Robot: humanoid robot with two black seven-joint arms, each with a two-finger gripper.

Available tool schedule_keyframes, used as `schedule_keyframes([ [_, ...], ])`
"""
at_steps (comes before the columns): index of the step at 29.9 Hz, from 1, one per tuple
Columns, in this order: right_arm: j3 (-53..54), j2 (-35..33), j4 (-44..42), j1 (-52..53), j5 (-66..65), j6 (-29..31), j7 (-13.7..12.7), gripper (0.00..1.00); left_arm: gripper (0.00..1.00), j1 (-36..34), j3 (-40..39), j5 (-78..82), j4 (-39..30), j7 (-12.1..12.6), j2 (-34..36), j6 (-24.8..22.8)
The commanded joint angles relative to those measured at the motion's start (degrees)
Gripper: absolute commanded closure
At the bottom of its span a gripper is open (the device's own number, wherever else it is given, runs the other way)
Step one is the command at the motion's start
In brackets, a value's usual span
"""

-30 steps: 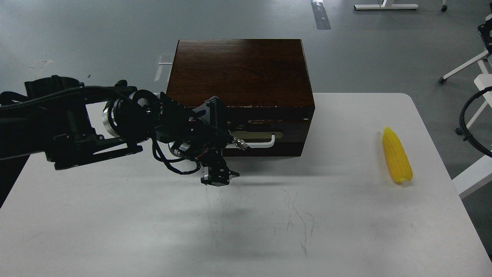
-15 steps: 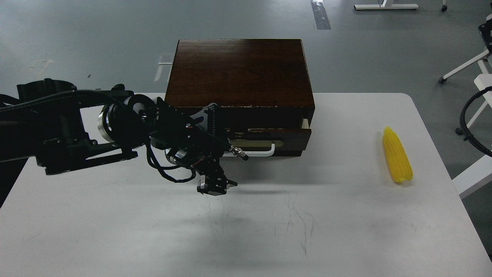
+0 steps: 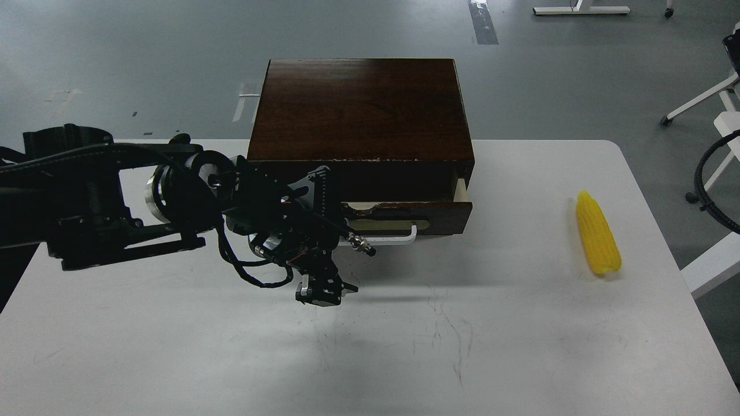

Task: Put corn in drawer with both arms
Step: 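Pull the drawer open toward the robot with the left gripper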

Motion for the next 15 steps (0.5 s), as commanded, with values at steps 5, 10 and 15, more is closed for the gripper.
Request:
schedule_keyframes([
  [5,0.0,0.0,0.0,0.0,-0.1,0.0,0.0,0.0,0.14,0.1,-0.1,0.0,-2.9,0.0,1.5,0.1],
  [10,0.0,0.1,0.0,0.0,0.0,0.0,0.0,0.0,0.13,0.1,-0.2,0.0,-2.9,0.1,1.6,0.1],
  [15,0.0,0.1,0.0,0.0,-0.1,0.0,0.0,0.0,0.05,0.2,-0.5,-0.1,-2.9,0.2,1.4,0.1],
])
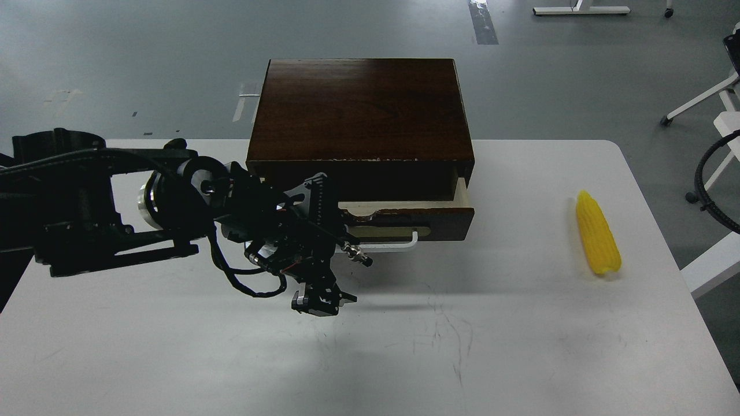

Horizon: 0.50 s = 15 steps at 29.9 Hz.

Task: Put corn in drawer with both arms
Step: 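Pull the drawer open toward the robot with the left gripper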

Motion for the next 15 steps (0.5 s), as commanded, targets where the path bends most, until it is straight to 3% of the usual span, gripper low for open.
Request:
schedule_keyframes([
  [1,0.0,0.0,0.0,0.0,-0.1,0.0,0.0,0.0,0.03,0.1,-0.3,-0.2,0.0,0.1,-0.2,0.0],
  [15,0.0,0.0,-0.1,0.0,-0.1,0.0,0.0,0.0,0.03,-0.2,-1.8,-3.1,0.3,0.5,0.8,0.0],
])
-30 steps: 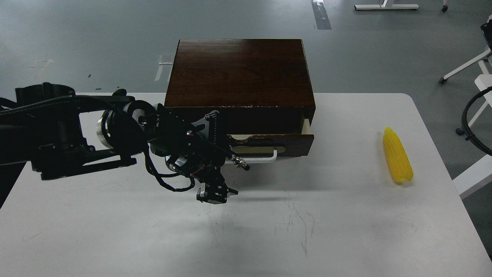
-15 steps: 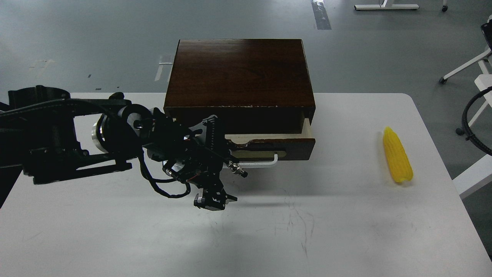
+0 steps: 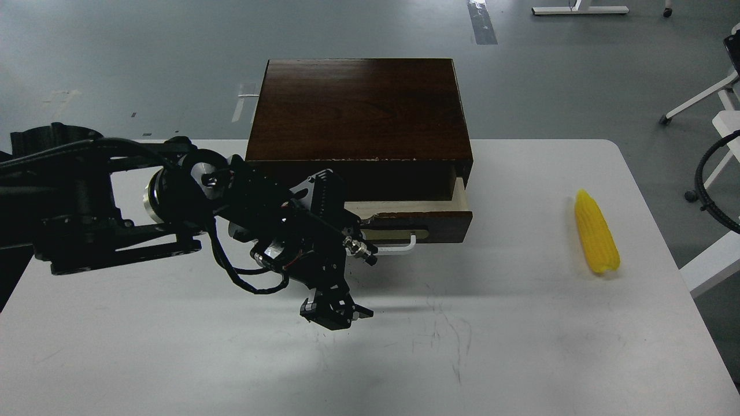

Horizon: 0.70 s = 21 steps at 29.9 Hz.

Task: Put corn in drawer with both arms
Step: 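Pull the drawer open toward the robot with the left gripper, then release the handle and lift the left arm away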

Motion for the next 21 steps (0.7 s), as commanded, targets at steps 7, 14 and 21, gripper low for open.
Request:
schedule_keyframes([
  [7,0.0,-0.2,0.0,0.0,0.0,0.0,0.0,0.0,0.03,-0.6,-4.0,-0.1,-0.4,-0.5,1.4,0.0],
  [14,-6.8,-3.3,0.2,0.2,-0.6,0.0,-0.1,0.0,0.02,-0.6,-15.7,-20.7,3.4,-0.7,7.1,0.0],
  [21,-19.8,-9.2,1.7,6.3,-4.7,0.0,0.3,0.0,0.02,0.3,-20.2,-61.0,13.4,-0.2,10.5,0.0],
])
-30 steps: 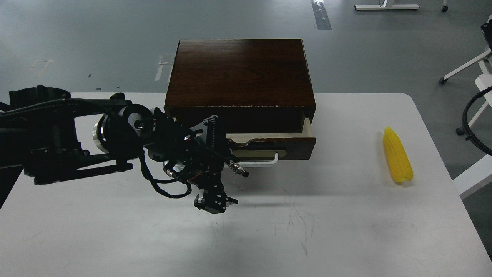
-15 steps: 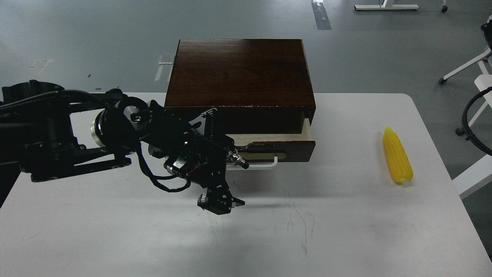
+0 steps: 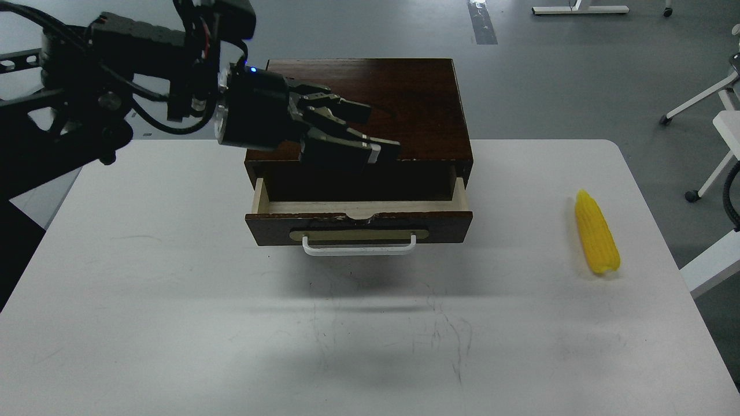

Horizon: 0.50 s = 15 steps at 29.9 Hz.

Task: Put corn in drawer with both arms
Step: 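Release the handle and lift the left arm away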

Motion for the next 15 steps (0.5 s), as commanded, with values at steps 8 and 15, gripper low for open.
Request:
schedule_keyframes([
  [8,-12.5,-5.4,4.8,9.6,-22.6,0.0,0.7,0.0,0.02,6.8,-9.6,-50.1,22.0,0.2,-0.5,0.0],
  [15,-14.3,-5.7,9.2,9.6,-44.3,0.0,0.8,0.0,0.02,9.7,-10.0,-76.3,38.0,0.1,-6.5,0.0],
])
